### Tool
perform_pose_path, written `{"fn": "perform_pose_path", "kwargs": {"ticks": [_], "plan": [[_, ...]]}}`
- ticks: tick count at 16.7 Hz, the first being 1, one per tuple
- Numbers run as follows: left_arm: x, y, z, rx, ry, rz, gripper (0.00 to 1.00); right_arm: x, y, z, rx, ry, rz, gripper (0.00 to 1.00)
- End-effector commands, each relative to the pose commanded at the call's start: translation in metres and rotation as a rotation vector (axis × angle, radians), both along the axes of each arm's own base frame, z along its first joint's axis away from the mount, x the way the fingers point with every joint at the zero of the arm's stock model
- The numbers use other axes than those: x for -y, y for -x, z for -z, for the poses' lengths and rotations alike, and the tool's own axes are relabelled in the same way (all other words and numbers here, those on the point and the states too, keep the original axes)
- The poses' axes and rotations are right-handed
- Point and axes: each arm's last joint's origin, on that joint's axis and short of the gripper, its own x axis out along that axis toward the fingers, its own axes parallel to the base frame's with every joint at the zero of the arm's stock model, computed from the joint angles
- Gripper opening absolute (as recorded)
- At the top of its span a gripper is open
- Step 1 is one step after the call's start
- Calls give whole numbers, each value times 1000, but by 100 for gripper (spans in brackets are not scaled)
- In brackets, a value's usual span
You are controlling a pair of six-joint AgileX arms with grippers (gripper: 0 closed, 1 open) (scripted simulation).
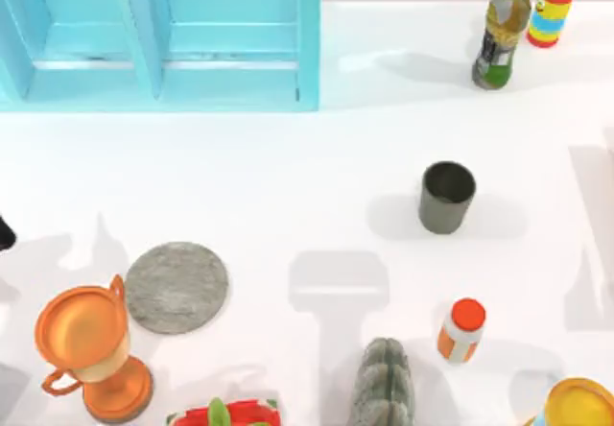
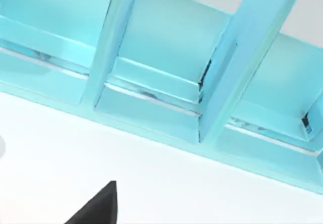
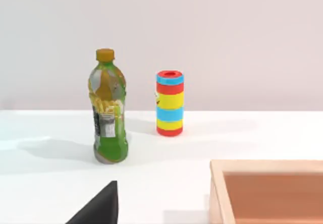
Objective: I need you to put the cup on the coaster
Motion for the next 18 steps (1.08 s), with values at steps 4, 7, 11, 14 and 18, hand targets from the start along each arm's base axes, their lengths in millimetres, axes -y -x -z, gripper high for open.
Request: {"fn": "perform_pose_path", "kwargs": {"ticks": [4,7,11,14,18], "plan": [[10,-51,-54,-279,315,-67,100,0,0,0,0,0,0,100],[30,-116,-74,-538,541,-180,100,0,0,0,0,0,0,100],[80,-207,-64,-864,767,-401,100,0,0,0,0,0,0,100],[132,-255,-42,-1043,873,-573,100,0,0,0,0,0,0,100],[209,-281,-20,-1190,962,-741,100,0,0,0,0,0,0,100]]}}
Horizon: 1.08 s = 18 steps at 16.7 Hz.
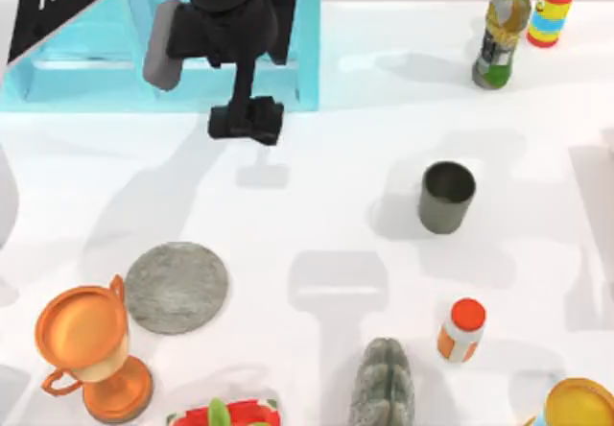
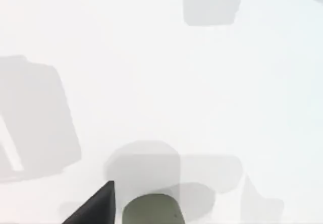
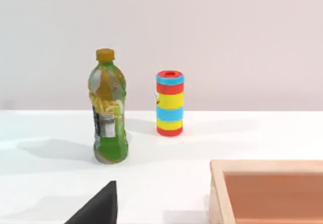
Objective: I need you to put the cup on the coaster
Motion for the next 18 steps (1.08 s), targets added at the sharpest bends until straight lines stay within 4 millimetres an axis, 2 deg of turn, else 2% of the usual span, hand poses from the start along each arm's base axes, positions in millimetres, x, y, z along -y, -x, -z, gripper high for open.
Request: {"fn": "perform_pose_path", "kwargs": {"ticks": [4,6,8,11,18], "plan": [[74,6,17,-115,40,-67,100,0,0,0,0,0,0,100],[103,17,22,-150,53,-80,100,0,0,0,0,0,0,100],[124,27,24,-168,66,-81,100,0,0,0,0,0,0,100],[139,37,21,-174,82,-78,100,0,0,0,0,0,0,100],[140,36,25,-174,81,-79,100,0,0,0,0,0,0,100]]}}
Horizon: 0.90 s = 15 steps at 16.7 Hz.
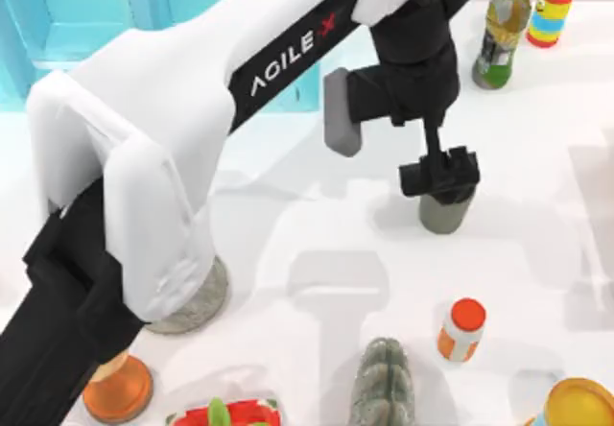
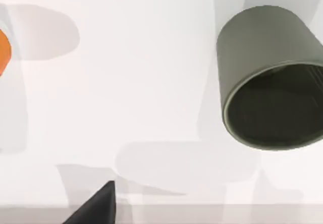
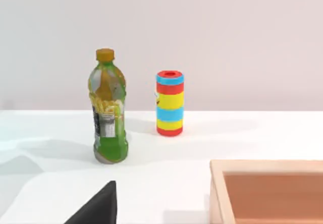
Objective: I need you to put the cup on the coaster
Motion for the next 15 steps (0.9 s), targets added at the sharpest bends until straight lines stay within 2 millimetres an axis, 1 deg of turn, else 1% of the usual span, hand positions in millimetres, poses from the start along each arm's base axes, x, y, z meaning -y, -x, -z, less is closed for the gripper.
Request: {"fn": "perform_pose_path", "kwargs": {"ticks": [2,7,9,10,13,15], "plan": [[6,-1,16,-2,-1,2,100,0,0,0,0,0,0,100],[25,-1,73,6,7,1,100,0,0,0,0,0,0,100],[28,1,88,1,2,1,100,0,0,0,0,0,0,100],[29,2,91,0,1,1,100,0,0,0,0,0,0,100],[29,2,91,0,1,1,100,0,0,0,0,0,0,100],[29,2,91,0,1,1,85,0,0,0,0,0,0,100]]}}
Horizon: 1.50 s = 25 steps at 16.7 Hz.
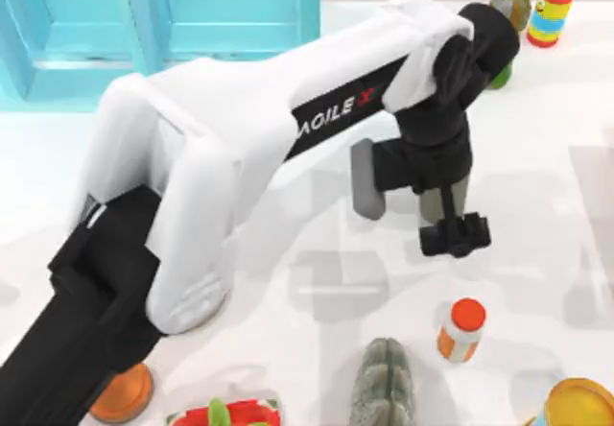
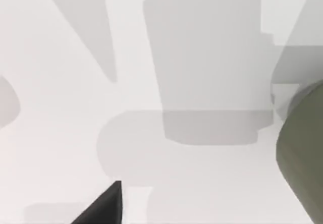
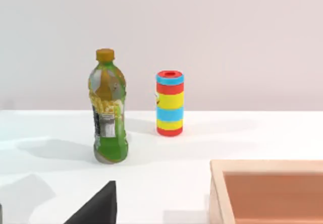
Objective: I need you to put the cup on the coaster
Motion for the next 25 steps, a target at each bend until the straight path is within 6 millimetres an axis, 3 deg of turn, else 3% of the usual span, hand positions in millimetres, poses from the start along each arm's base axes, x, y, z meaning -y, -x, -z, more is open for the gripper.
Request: {"fn": "perform_pose_path", "kwargs": {"ticks": [11,21,25], "plan": [[0,0,0,0,0,0,2,0,0,0,0,0,0,100],[-2,-1,-1,-1,0,-3,0,0,0,0,0,0,0,100],[-26,-19,-5,18,-14,40,0,0,0,0,0,0,0,100]]}}
